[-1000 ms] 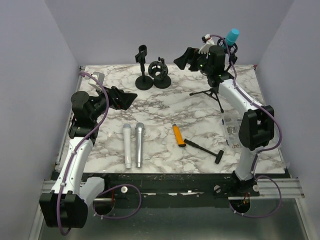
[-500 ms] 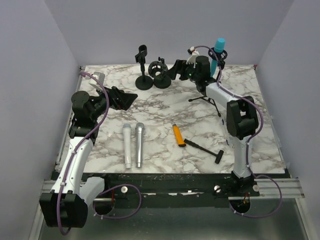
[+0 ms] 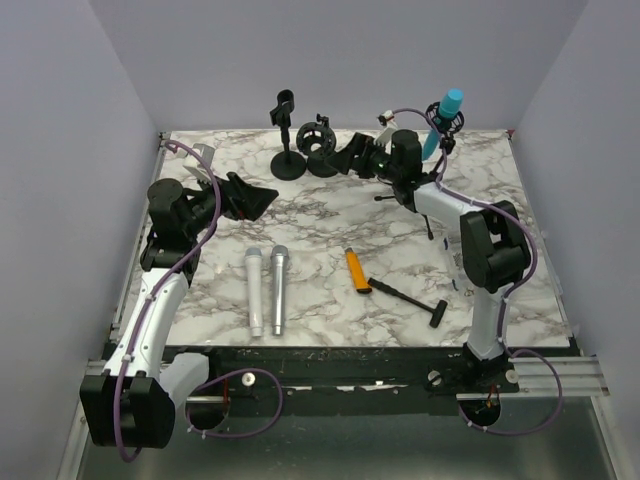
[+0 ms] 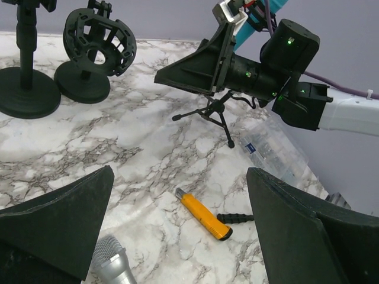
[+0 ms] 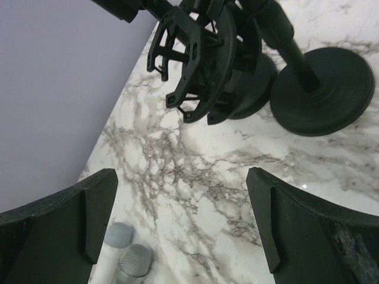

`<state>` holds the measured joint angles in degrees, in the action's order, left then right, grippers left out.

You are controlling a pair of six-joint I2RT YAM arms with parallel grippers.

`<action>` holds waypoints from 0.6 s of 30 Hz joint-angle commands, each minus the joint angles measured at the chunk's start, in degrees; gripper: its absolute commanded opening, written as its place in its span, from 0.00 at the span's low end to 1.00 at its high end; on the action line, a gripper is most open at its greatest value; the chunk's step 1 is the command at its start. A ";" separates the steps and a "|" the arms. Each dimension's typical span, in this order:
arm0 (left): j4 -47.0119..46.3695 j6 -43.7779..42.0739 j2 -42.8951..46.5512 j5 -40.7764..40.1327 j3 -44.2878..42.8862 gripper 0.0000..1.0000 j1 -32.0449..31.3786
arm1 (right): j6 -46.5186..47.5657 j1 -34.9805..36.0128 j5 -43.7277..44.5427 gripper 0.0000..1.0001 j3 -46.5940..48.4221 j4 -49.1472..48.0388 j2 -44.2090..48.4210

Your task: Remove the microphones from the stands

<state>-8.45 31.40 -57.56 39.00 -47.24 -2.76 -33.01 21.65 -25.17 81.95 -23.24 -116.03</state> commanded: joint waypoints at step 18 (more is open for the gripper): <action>1.06 0.44 0.60 2.63 -2.41 0.99 -0.07 | -0.58 2.18 -5.71 1.00 -11.19 6.08 4.93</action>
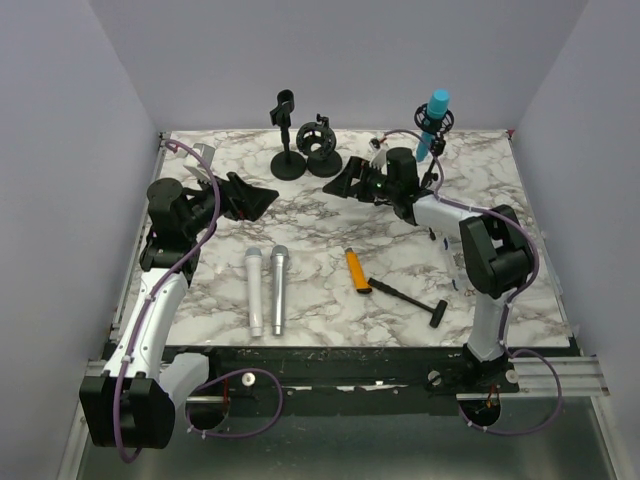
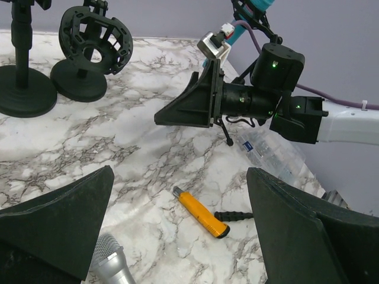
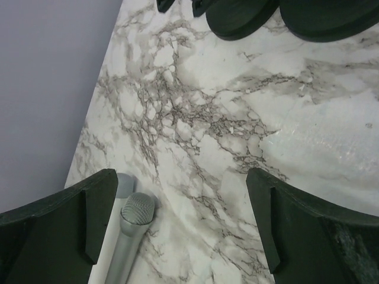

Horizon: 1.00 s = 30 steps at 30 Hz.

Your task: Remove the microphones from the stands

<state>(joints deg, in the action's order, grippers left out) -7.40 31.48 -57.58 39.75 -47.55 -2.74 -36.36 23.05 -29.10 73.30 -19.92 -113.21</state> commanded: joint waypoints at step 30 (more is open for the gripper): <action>15.82 -7.63 1.46 -16.72 -17.49 0.99 -14.99 | 8.61 3.85 39.85 1.00 -32.40 16.84 42.37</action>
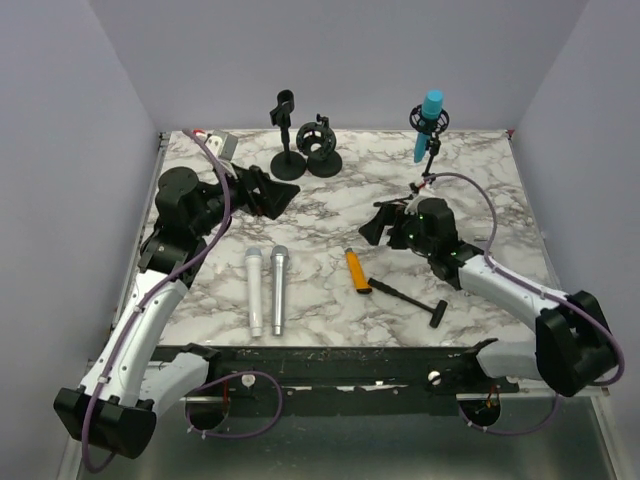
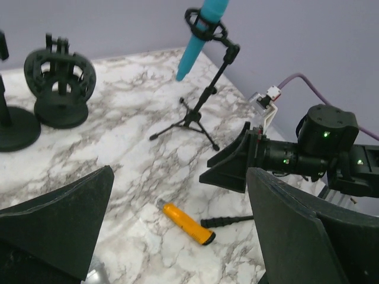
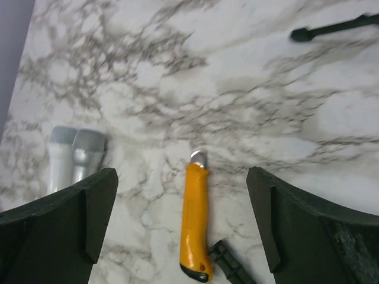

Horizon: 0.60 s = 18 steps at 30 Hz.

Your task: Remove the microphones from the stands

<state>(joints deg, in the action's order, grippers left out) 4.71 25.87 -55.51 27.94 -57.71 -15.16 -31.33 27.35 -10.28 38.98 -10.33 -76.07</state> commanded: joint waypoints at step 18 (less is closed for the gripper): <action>4.50 1.61 -5.62 -19.33 -6.21 0.98 0.09 | 10.97 -8.37 31.91 1.00 40.62 21.08 -1.27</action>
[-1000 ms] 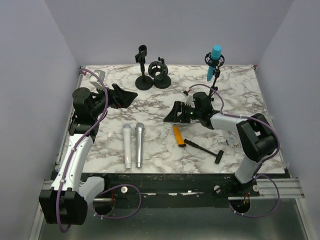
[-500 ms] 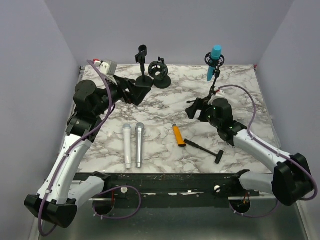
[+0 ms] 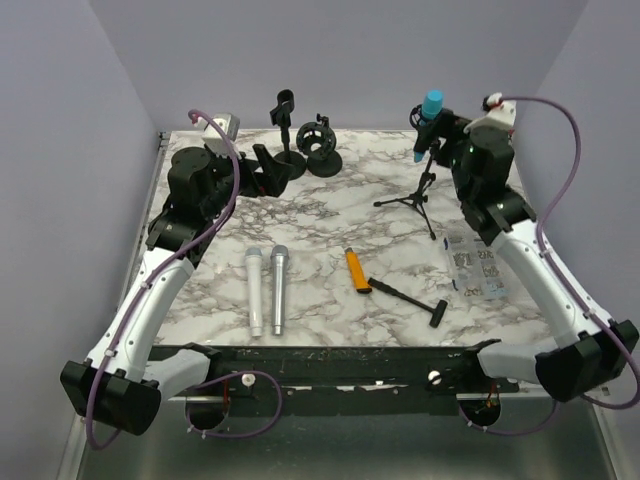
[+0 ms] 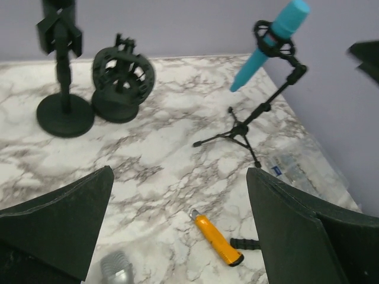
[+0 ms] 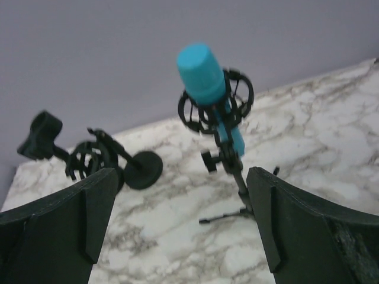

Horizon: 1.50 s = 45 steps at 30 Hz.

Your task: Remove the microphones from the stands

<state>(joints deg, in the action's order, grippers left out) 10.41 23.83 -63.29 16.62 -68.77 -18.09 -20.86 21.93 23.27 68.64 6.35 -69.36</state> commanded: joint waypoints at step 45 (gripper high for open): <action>-1.21 -0.20 2.30 7.98 3.45 0.97 4.09 | 16.92 -5.41 4.76 0.33 53.28 22.01 -40.40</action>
<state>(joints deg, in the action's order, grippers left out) 10.68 23.38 -61.17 21.26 -64.27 -13.98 -5.87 16.69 26.61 117.45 26.72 -111.18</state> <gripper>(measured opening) 0.973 0.517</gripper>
